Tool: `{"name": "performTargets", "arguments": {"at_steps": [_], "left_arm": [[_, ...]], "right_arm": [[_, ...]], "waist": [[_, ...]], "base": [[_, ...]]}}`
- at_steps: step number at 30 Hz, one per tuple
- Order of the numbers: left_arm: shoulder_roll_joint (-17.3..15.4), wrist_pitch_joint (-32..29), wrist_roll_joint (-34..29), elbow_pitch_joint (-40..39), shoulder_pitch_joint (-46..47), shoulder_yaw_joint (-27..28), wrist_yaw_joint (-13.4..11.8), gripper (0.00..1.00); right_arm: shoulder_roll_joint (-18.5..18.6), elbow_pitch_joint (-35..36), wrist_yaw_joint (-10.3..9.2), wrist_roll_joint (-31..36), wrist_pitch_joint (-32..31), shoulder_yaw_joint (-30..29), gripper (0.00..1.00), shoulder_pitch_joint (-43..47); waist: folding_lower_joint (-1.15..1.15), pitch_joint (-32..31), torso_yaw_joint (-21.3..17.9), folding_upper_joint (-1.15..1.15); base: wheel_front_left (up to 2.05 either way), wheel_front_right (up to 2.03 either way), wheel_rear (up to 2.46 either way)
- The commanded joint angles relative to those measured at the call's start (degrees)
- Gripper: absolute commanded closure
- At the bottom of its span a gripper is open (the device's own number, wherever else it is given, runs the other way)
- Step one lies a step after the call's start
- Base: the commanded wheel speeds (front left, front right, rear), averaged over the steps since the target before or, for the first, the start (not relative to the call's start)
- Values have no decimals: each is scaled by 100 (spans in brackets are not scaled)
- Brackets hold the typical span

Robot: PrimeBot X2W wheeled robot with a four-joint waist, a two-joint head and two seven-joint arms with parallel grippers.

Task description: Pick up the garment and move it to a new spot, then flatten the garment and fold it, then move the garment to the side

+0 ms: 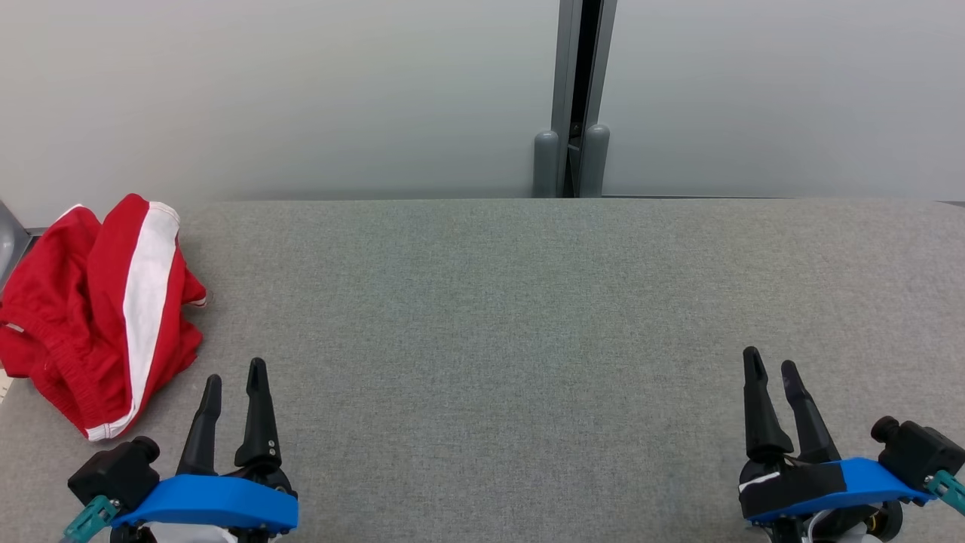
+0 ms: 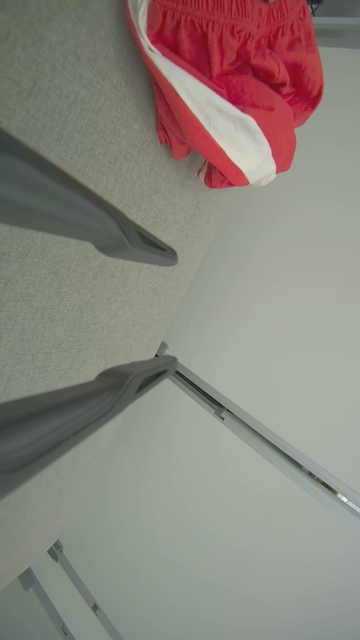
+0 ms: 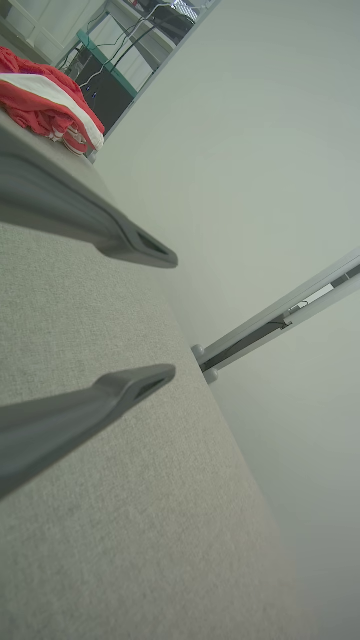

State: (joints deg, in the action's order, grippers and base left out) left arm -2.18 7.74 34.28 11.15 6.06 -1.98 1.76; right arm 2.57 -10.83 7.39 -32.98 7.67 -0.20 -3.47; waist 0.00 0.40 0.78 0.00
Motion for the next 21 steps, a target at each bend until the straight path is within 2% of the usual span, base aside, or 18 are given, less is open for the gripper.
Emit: {"name": "performTargets", "arguments": {"at_steps": [1, 21], "left_arm": [[-52, 59, -180, -38, 136, -16, -13, 0], [-64, 324, -1267, -6, 183, -164, -96, 0]], "right_arm": [[30, 66, 11, 178, 58, 27, 0, -105], [37, 74, 13, 1310, 327, 124, 0, -96]], "waist": [[0, 4, 3, 0], [0, 8, 42, 0]], "base": [[0, 0, 0], [0, 0, 0]]}}
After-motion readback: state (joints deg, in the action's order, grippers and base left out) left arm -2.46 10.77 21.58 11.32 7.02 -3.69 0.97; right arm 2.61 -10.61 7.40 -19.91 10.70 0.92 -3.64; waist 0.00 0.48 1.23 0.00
